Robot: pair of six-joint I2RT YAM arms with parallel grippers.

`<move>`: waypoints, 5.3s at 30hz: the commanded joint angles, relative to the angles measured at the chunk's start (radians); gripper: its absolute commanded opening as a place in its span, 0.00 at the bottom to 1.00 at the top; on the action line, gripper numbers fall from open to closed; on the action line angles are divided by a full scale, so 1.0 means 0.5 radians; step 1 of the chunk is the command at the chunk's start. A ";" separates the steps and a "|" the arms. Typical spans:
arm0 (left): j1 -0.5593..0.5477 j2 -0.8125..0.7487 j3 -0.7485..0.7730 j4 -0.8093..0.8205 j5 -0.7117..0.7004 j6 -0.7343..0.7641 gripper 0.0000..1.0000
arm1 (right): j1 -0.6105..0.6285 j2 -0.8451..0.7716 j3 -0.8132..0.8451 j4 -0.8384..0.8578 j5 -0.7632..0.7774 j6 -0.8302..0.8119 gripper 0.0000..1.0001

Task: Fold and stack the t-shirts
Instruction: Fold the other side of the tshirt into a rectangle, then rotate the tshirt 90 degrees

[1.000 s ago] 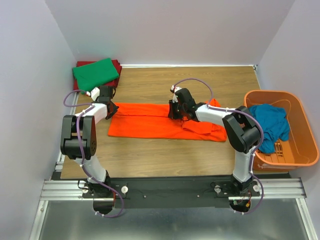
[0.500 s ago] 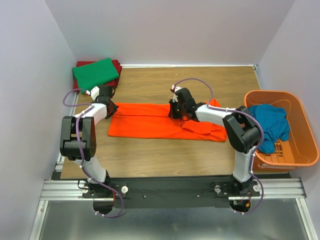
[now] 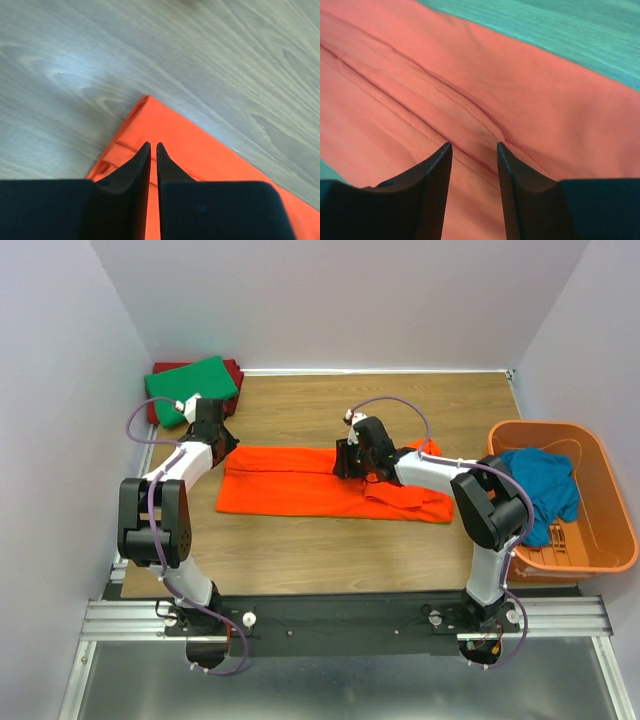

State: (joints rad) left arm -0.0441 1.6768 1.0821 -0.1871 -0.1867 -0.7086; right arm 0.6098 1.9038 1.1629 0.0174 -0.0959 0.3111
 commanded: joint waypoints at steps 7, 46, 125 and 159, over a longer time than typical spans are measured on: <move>-0.114 0.021 0.069 0.046 0.100 0.110 0.20 | 0.020 0.196 0.205 0.054 0.106 -0.110 0.49; -0.258 0.260 0.321 -0.021 0.159 0.153 0.21 | 0.057 0.067 -0.117 0.186 -0.164 -0.095 0.23; 0.021 -0.147 -0.679 0.423 -0.038 -0.353 0.14 | -0.020 0.055 -0.209 0.217 -0.201 0.185 0.23; -0.998 -0.108 -0.483 0.365 -0.225 0.123 0.17 | -0.394 -0.648 -0.614 -0.707 0.949 1.461 1.00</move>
State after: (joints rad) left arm -0.5323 1.5681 0.8585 -0.0391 -0.2478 -0.6468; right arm 0.4278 1.4967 0.8261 -0.3157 0.3107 0.9997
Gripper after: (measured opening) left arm 0.184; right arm 0.997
